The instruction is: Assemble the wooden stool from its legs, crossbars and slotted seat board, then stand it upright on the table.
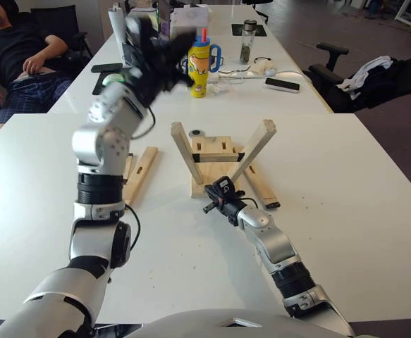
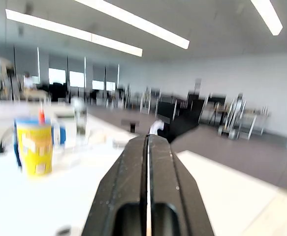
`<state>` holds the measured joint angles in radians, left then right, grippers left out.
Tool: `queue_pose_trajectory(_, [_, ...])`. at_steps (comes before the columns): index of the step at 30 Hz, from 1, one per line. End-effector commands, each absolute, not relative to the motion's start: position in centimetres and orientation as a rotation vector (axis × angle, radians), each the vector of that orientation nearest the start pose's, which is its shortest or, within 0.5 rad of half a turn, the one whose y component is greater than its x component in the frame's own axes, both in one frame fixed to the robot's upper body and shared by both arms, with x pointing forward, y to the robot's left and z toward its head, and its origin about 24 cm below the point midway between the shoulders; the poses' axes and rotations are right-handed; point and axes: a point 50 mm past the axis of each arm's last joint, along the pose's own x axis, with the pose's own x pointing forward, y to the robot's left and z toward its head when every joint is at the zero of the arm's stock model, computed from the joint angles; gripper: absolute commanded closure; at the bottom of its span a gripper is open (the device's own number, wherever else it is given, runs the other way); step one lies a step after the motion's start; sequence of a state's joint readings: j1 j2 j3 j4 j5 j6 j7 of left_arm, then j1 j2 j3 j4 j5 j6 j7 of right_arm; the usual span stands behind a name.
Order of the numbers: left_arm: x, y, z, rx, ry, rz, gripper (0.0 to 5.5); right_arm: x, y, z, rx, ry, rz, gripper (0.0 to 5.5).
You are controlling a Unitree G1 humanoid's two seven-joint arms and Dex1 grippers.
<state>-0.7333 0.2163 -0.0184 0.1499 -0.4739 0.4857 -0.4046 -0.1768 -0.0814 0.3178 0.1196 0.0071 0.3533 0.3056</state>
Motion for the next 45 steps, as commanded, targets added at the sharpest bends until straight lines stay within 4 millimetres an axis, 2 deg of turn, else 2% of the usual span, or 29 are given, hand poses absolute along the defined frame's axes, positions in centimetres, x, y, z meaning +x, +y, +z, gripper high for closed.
queue_pose_trajectory(1, [34.2,10.8,11.7,-0.112,0.181,-0.604,5.47,24.3,-8.4,-2.5,-0.161,0.579,0.602,5.50])
queue_pose_trajectory(3, [34.8,11.3,13.9,-0.107,0.051,-0.558,5.47,24.4,-8.5,-2.4,-0.163,0.570,0.601,5.50])
queue_pose_trajectory(6, [35.5,12.9,19.2,-0.098,-0.238,-0.412,5.47,24.6,-8.5,-2.1,-0.148,0.539,0.593,5.50])
queue_pose_trajectory(8, [34.7,14.2,21.7,-0.100,-0.408,-0.303,5.47,24.6,-8.3,-2.1,-0.148,0.528,0.600,5.50])
queue_pose_trajectory(10, [33.5,15.3,22.6,-0.087,-0.514,-0.202,5.47,24.6,-8.0,-2.1,-0.146,0.521,0.606,5.50])
queue_pose_trajectory(13, [31.7,16.6,20.7,-0.060,-0.513,-0.102,5.47,25.2,-7.8,-2.1,-0.153,0.516,0.613,5.50])
queue_pose_trajectory(16, [30.3,16.8,17.5,-0.064,-0.404,-0.077,5.47,25.9,-7.8,-2.2,-0.169,0.506,0.620,5.50])
queue_pose_trajectory(18, [29.6,16.9,16.1,-0.076,-0.352,-0.071,5.47,26.2,-7.9,-2.3,-0.178,0.504,0.624,5.50])
queue_pose_trajectory(25, [29.2,16.9,15.8,-0.079,-0.335,-0.069,5.47,26.5,-7.8,-2.4,-0.177,0.499,0.629,5.50])
queue_pose_trajectory(26, [28.9,16.6,15.2,-0.080,-0.309,-0.079,5.47,26.6,-7.5,-2.0,-0.166,0.468,0.634,5.50])
queue_pose_trajectory(28, [28.1,15.9,13.4,-0.095,-0.238,-0.104,5.47,26.6,-6.7,2.2,-0.069,0.205,0.647,5.50])
queue_pose_trajectory(30, [27.4,15.6,12.6,-0.116,-0.202,-0.105,5.47,25.8,-6.7,5.1,-0.030,0.060,0.651,5.50])
queue_pose_trajectory(32, [26.8,15.4,12.4,-0.123,-0.190,-0.101,5.47,24.6,-7.0,6.4,-0.020,0.021,0.662,5.50])
queue_pose_trajectory(35, [26.6,15.3,12.4,-0.126,-0.184,-0.100,5.47,23.7,-7.1,7.0,-0.017,0.015,0.667,5.50])
queue_pose_trajectory(39, [25.5,15.1,12.4,-0.140,-0.169,-0.099,5.47,21.7,-8.7,8.3,0.059,0.019,0.645,5.50])
queue_pose_trajectory(45, [24.8,14.4,12.2,-0.180,-0.138,-0.111,5.47,20.5,-14.4,7.3,0.103,0.077,0.330,5.50])
